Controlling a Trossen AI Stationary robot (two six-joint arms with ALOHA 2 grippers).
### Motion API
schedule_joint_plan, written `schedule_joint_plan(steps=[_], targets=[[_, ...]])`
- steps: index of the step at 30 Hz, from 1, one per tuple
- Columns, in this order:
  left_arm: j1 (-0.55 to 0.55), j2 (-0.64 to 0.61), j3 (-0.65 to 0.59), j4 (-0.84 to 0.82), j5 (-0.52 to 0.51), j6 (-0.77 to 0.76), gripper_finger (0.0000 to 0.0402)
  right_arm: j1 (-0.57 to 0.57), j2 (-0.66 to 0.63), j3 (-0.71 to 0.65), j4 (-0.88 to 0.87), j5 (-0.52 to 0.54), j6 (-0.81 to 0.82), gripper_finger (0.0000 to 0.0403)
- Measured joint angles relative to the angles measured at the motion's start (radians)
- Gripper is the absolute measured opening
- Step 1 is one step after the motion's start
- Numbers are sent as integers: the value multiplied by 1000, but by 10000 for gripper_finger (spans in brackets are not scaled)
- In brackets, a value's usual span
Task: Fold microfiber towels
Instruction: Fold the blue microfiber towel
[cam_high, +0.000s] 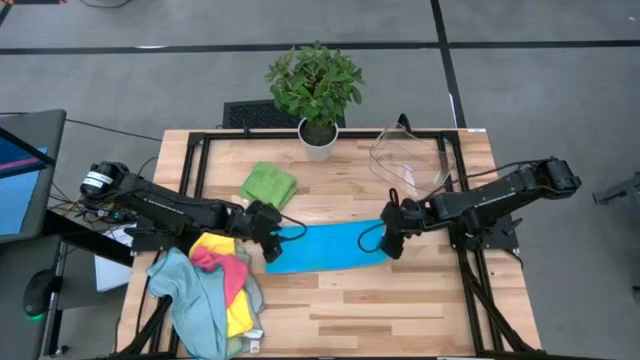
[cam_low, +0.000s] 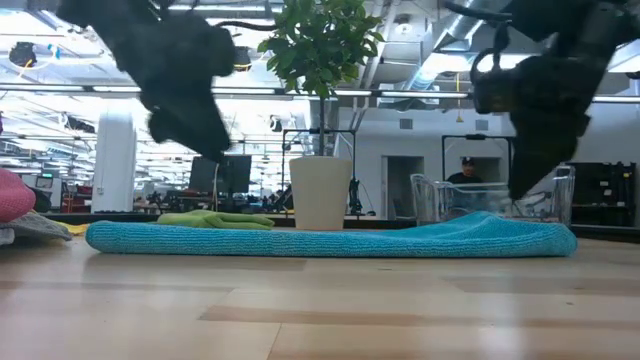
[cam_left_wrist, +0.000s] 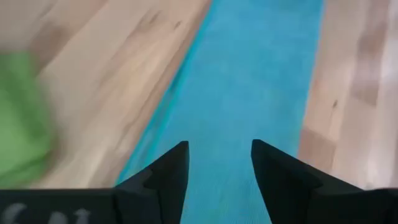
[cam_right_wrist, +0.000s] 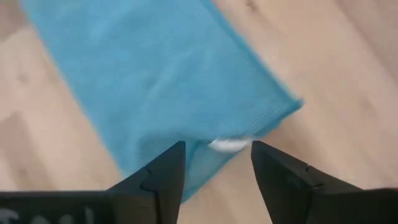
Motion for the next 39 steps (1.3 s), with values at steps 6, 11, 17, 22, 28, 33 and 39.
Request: schedule_joint_plan(steps=[6,11,17,22,28,33,39], targets=[[11,191,0,215,40,49,142,131,41,-36,14,3,173,198],[32,324,7,334,129,56,140,173,103,-36,92,26,202,197],[47,380,22,353,204,59,140,166,175,-35,141,22,202,195],[48,380,22,349,215,59,140,177,212,-35,196,-17,194,157],[48,380,22,347,217,60,139,217,180,-31,199,-18,207,44],[48,380,22,343,217,62,139,257,108,-30,183,13,252,20],[47,380,22,342,214,62,139,316,69,-30,123,50,331,45]])
